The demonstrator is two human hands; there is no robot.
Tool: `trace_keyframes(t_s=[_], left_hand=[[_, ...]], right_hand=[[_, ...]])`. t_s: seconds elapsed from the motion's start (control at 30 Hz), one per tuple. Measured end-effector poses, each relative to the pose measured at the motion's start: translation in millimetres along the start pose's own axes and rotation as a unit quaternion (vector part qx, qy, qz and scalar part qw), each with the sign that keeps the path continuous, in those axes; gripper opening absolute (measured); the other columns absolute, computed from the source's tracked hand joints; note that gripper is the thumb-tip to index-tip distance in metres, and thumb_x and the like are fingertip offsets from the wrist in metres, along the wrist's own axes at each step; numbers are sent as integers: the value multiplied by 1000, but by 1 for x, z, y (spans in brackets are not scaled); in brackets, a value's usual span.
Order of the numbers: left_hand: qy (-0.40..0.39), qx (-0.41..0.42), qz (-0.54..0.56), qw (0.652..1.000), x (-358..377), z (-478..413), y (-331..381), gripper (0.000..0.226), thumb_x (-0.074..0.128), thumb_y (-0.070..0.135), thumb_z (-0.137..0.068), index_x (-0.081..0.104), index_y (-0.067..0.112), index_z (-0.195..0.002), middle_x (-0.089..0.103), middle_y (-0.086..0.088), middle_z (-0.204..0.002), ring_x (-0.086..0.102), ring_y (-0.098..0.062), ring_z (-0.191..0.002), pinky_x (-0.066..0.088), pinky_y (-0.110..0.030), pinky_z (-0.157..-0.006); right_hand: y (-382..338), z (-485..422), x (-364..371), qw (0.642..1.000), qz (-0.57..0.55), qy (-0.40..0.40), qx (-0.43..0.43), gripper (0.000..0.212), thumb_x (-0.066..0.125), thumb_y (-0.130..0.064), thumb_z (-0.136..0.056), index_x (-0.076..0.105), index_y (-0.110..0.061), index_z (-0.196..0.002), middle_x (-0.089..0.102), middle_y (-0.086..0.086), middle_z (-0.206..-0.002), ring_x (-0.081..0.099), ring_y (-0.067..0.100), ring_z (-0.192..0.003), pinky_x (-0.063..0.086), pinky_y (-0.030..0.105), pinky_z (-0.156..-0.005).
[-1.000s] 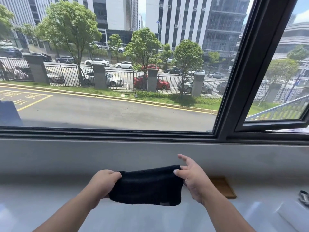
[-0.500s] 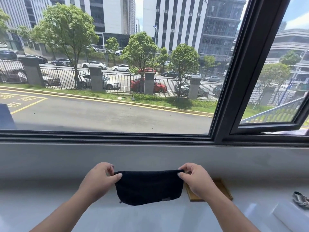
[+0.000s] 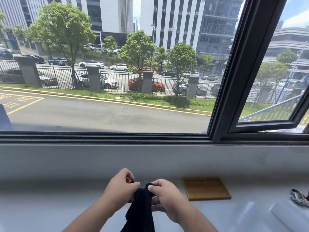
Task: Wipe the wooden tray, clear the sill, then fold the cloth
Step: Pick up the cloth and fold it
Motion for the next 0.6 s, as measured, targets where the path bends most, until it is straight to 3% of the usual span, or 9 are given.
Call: trace_keyframes(t_s=[0.1,0.2,0.33,0.4,0.47,0.6], left_hand=[[-29,-8,54,998,17,4,7,23,76,15,-74,61,9,-90,63,-10,-73,57,-20,-50,55,-34,-54],[-54,2,67,996,20,7,15,18,78,13,-86,67,13,-100,70,-5,-81,64,-18,-66,55,-37,-68],[-121,14,111,986,28,17,30,41,74,22,-74,68,14,-113,82,-10,-90,73,-25,-83,55,-45,-87],[-75,25,107,991,14,15,29,42,73,23,-69,69,16,-111,80,-7,-87,72,-21,-78,56,-45,-86],[-27,28,65,997,-1,11,22,45,70,25,-64,68,23,-109,73,-2,-89,65,-13,-72,51,-34,-74],[-73,-1,-34,997,-4,3,-7,75,72,22,-64,52,37,-135,56,6,-133,60,-9,-116,51,-20,-76]], right_hand=[[-4,5,19,999,0,-43,-11,18,67,-8,-95,57,-8,-111,72,17,-101,68,34,-88,52,44,-78],[-14,9,19,996,63,-44,-51,39,79,-10,-82,55,-9,-113,71,6,-98,70,18,-89,51,35,-83],[-28,8,6,978,182,30,-101,23,70,-7,-88,58,-14,-106,67,-4,-86,62,4,-70,47,13,-63],[-36,7,6,978,168,33,-119,18,65,0,-91,60,-15,-99,66,-2,-80,61,5,-63,47,15,-60],[-41,6,2,984,131,30,-120,23,58,8,-92,61,-14,-97,66,7,-82,61,18,-70,50,25,-63],[-48,10,0,993,16,-30,-112,17,62,0,-84,64,-12,-96,67,8,-82,62,23,-75,50,29,-64]])
Point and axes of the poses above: each hand's wrist, its own z-axis away from the middle knuckle, its own x-axis out of the palm, y = z × x, the point moved 9 cm from there along -z, towards the middle knuckle
